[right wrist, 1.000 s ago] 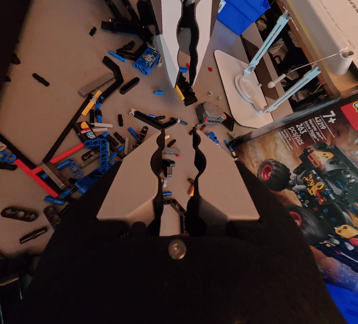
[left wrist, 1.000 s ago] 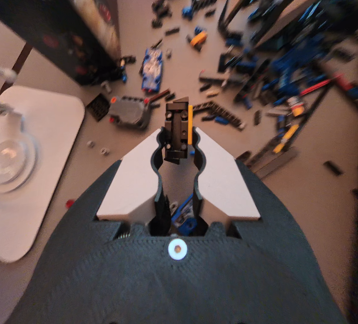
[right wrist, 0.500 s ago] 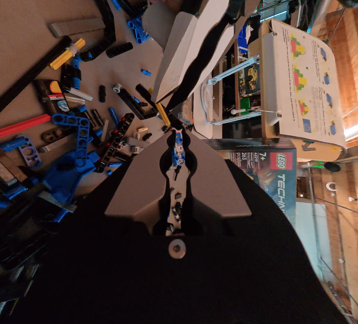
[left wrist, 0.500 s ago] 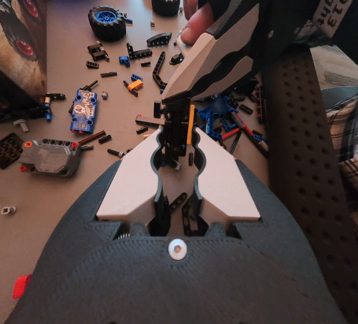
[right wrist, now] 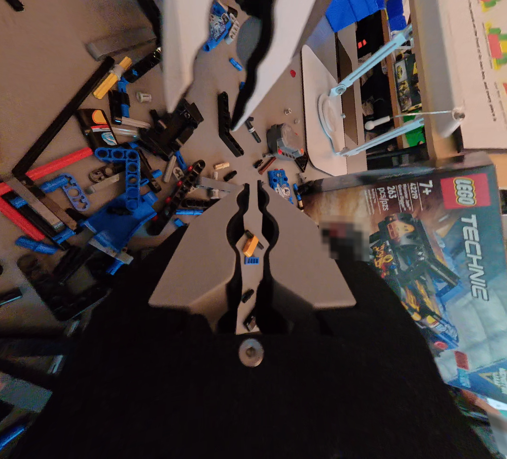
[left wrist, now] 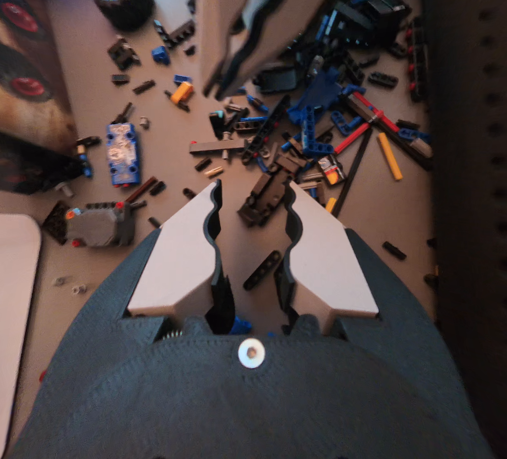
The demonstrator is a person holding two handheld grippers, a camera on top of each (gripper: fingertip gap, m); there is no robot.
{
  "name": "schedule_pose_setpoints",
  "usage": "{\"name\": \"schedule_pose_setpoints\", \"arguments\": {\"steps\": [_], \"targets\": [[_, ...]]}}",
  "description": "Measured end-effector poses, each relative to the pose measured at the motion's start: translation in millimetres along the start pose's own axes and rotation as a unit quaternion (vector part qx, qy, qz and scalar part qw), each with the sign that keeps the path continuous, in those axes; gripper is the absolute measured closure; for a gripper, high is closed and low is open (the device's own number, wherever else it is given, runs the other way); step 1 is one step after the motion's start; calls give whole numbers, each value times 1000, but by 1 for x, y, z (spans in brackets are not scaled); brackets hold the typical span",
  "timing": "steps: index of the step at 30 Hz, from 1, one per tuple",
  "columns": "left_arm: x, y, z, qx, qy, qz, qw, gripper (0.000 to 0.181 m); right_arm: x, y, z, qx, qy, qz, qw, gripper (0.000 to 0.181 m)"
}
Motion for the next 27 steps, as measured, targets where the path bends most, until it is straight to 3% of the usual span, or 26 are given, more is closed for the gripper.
{"name": "schedule_pose_setpoints", "arguments": {"steps": [3,5,7,18,20,21,27], "targets": [[17,-14,12,34,-15,-57,998,136,-3,-3,-4,30,27,9,999,176],[18,-10,15,48,-19,-51,997,152,-4,-2,-9,33,42,15,998,177],[19,-14,6,77,18,-70,994,156,-5,1,-13,38,54,23,998,176],[20,-3,6,-14,-37,2,999,158,-2,19,-49,-21,115,46,992,158],[18,1,8,-37,-63,18,997,161,1,19,-52,-33,111,44,992,161],[16,4,8,-45,-69,34,996,174,3,20,-50,-36,101,44,993,165],[17,0,11,-54,-87,32,994,173,7,14,-46,-28,92,36,995,181]]}}
Point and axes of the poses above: each gripper's, where its closed fingertips meet, x out along the fingers, y out of its top, z = x × y across the jaws, the point moved 1 cm from there along -x, back along the fingers, and after that the axes turned 1 degree about -y, right-handed, at the moved point
